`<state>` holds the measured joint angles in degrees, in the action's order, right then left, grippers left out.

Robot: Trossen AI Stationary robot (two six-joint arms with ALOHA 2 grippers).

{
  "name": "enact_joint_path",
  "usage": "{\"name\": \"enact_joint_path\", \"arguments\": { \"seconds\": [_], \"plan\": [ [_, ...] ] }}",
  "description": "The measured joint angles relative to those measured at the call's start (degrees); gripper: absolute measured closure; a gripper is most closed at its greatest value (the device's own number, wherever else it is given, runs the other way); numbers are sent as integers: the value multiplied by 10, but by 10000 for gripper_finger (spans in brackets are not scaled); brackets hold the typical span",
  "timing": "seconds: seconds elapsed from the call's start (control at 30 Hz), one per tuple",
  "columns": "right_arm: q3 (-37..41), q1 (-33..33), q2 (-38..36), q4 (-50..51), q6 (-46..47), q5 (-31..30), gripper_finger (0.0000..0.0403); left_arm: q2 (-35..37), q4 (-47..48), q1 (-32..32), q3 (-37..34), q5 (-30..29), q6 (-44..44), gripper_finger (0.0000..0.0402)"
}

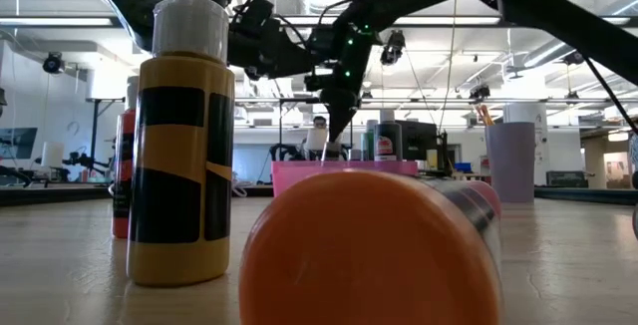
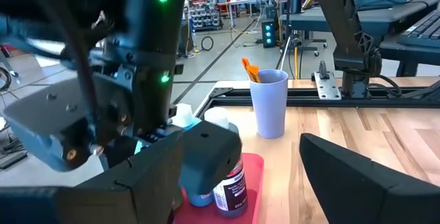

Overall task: Pick & Place Paint Supplies
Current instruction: Put the grey black paint bottle into the pink bin

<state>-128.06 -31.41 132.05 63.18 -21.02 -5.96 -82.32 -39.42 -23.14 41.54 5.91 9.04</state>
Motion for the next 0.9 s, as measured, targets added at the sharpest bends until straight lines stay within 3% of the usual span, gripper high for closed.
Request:
{"name": "enact_joint_path", "arguments": {
  "seconds": [0.9],
  "plan": [
    [21, -28, 5, -12, -16, 6, 282, 0, 1, 0, 0, 0, 0, 110]
  ]
}}
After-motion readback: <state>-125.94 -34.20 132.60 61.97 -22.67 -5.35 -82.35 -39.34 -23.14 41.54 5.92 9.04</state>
